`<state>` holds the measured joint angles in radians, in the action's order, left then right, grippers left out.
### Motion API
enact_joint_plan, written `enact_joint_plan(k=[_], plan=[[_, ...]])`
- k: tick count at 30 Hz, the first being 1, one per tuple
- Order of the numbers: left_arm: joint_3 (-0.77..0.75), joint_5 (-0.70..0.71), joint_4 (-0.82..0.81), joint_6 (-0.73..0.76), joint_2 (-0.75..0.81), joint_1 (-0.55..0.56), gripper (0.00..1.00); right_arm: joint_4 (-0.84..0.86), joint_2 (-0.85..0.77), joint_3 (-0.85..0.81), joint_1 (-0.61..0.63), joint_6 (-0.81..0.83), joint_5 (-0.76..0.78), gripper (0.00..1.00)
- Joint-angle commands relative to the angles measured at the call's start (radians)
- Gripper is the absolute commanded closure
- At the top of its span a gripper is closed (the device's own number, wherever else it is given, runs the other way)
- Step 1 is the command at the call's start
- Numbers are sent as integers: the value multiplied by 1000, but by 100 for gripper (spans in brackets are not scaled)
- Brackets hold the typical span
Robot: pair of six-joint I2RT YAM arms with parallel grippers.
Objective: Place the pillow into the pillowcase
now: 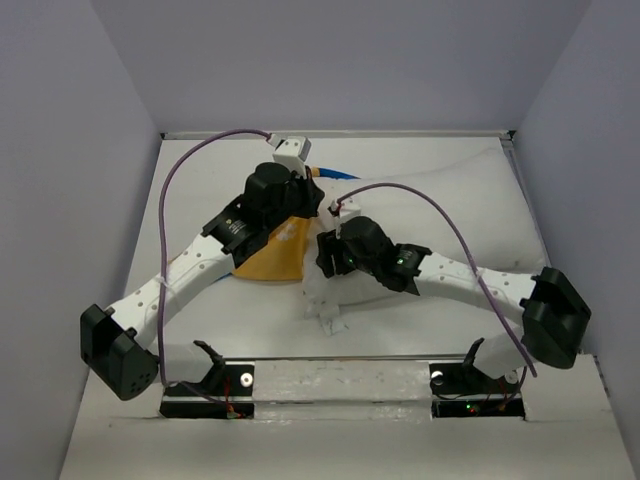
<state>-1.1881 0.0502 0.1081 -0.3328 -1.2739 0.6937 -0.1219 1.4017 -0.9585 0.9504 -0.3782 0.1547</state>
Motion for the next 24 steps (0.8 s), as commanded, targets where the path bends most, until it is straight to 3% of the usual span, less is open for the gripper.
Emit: enact_joint_plan(k=[1,3,8,13,19,24], plan=[[39,-41,-100,-40,77,9,100,-13,153,-94,-5,-53,296,70],[74,-35,-100,-49,102,7,100,26,196,-138,-34,-77,318,100],[146,-18,-97,-52,160,7,100,209,82,-94,-90,-82,347,100],[189,31,-42,-35,185,7,100,356,23,-143,-128,39,427,100],[118,73,58,5,205,7,100,548,132,-183,-139,68,476,100],[52,-30,128,11,202,7,100,627,308,-268,-139,-1,588,100]])
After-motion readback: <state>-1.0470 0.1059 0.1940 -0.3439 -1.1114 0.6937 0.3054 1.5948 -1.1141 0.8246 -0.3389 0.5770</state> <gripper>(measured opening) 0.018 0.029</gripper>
